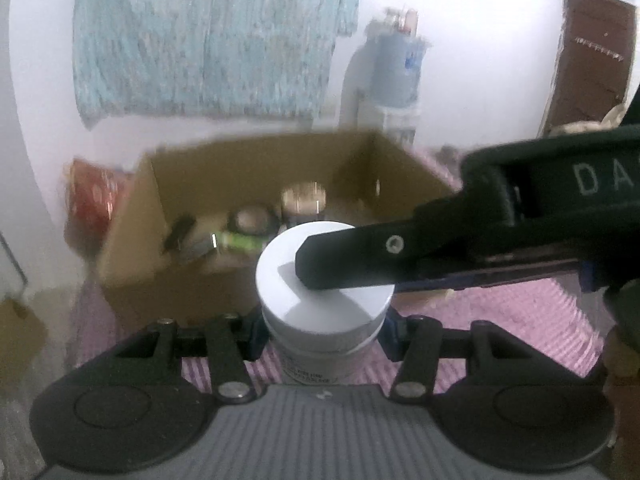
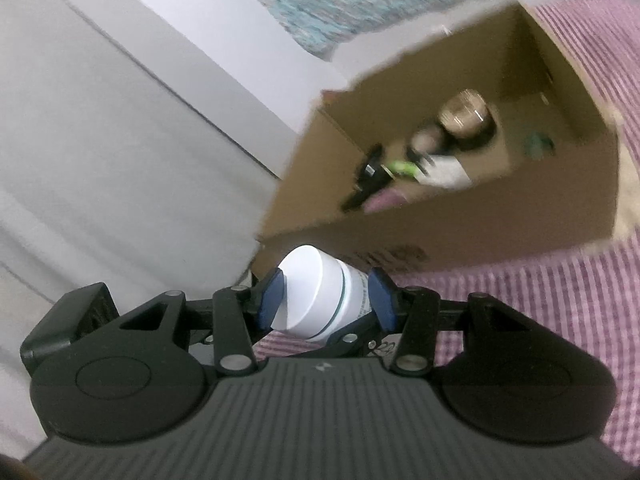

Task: Organize rigid objects
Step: 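Carry the white pill bottle into the box and open the right gripper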

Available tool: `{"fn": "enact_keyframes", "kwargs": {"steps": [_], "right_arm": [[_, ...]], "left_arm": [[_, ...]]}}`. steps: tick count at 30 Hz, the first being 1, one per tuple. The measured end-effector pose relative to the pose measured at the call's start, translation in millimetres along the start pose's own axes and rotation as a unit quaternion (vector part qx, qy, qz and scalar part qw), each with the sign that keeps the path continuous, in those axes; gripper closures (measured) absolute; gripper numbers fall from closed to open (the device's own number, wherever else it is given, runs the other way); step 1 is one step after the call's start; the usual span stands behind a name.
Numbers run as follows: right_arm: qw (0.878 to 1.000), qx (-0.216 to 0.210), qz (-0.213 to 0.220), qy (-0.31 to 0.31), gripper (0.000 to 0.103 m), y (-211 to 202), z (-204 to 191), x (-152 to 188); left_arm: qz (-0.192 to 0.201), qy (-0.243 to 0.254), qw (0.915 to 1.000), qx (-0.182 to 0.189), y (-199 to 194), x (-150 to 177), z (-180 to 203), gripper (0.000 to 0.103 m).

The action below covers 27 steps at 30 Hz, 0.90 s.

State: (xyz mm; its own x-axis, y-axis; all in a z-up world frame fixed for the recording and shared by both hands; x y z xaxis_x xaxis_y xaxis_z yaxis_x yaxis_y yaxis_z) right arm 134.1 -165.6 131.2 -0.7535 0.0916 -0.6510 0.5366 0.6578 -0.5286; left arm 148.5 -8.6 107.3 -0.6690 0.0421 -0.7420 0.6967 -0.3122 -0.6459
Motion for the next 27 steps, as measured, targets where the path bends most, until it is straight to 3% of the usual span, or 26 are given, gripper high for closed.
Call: {"fn": "enact_keyframes", "kwargs": {"steps": [7, 11, 17, 22, 27], "right_arm": [[0.996, 0.000, 0.053, -0.071, 0.053, -22, -18, -72], [0.994, 0.019, 0.068, -0.081, 0.053, -24, -8, -107], [0.998, 0.037, 0.044, -0.034, 0.053, 3, 57, -135], [0.999, 0.033, 0.015, 0.020, 0.053, 33, 111, -126], [0.999, 0.037, -0.001, 0.035, 0.053, 49, 134, -110]], "left_arm": [[0.034, 0.012, 0.9984, 0.043, 2, -83, 6, 0.049], [0.016, 0.007, 0.9978, 0.063, 34, -117, 17, 0.049], [-0.049, 0.010, 0.9972, 0.055, 109, -126, 35, 0.049], [-0.099, 0.007, 0.9939, 0.049, 155, -113, 31, 0.049], [-0.126, 0.009, 0.9910, 0.044, 176, -106, 27, 0.049]]}}
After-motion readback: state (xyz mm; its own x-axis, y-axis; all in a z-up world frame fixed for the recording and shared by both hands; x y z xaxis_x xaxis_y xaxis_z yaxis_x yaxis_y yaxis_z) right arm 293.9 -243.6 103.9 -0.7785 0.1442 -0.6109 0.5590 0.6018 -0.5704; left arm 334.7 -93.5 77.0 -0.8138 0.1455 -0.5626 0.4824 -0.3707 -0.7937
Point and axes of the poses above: each gripper's, at about its wrist camera, not at the fingertips, and y roughly the way its jaws point, z to its right, x to its underside, the point moved 1 cm from there along y, roughly the way its jaws point, and after that the axes turned 9 degrees about -y, right-handed, at the moved point
